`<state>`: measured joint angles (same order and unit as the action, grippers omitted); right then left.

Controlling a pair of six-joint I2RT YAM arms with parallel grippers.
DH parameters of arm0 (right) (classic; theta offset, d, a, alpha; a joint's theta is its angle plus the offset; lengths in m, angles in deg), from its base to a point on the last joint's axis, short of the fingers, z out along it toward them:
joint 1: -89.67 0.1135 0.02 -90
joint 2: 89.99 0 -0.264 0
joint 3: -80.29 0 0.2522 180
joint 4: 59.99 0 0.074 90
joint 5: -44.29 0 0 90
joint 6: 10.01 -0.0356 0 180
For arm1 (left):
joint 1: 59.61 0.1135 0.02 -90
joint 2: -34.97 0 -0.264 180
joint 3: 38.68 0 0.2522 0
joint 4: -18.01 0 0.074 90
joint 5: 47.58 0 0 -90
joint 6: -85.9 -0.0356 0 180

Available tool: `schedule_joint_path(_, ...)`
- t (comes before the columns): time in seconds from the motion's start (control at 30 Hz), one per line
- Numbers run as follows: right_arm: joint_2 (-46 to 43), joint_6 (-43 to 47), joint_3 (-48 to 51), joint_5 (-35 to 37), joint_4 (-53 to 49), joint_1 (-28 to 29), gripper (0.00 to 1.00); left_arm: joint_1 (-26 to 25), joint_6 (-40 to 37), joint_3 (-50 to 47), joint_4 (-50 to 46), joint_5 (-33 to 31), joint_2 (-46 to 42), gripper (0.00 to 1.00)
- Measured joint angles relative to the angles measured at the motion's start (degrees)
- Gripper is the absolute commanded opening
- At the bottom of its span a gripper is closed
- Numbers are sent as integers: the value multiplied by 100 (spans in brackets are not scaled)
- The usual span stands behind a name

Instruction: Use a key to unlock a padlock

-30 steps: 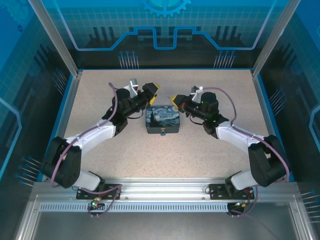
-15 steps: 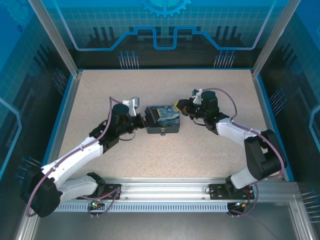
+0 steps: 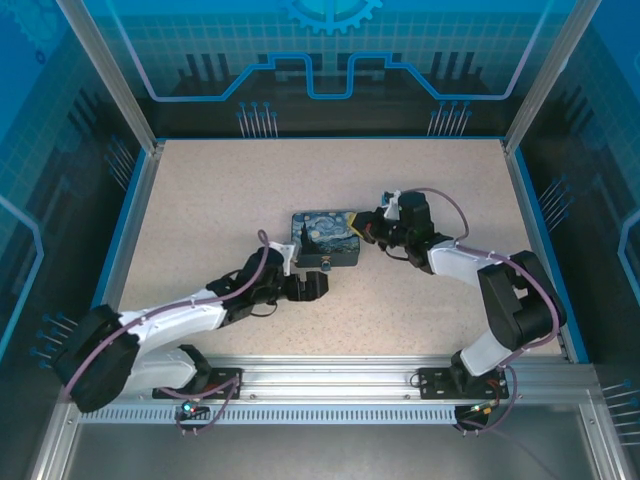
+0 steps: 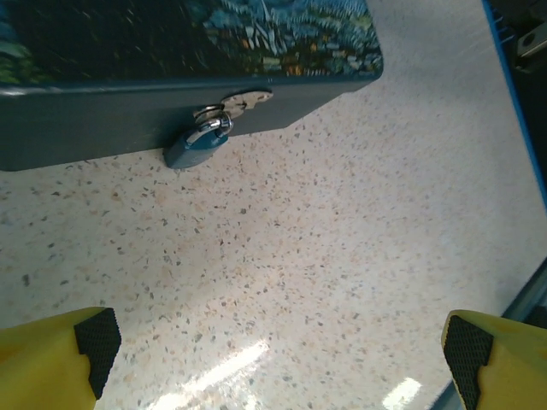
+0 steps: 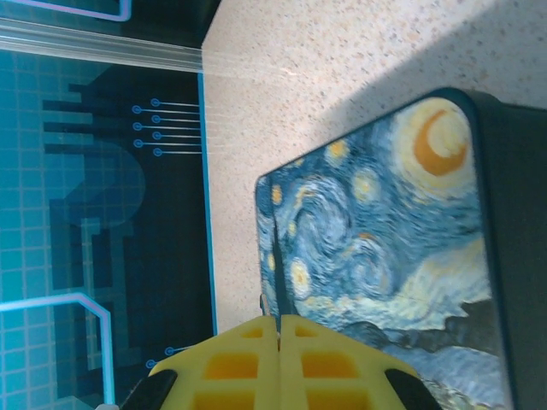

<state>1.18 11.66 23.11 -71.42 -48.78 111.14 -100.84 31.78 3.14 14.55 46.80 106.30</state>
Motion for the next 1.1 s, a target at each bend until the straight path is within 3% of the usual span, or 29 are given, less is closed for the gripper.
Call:
schedule_joint_path(0.5,483,-70,70,129,96,109,0,-142,-516,212,1967,-614,2081,99)
schedule_joint_path(1.1,704,-103,-127,144,188,109,0,-160,-629,407,4035,-1211,3279,99)
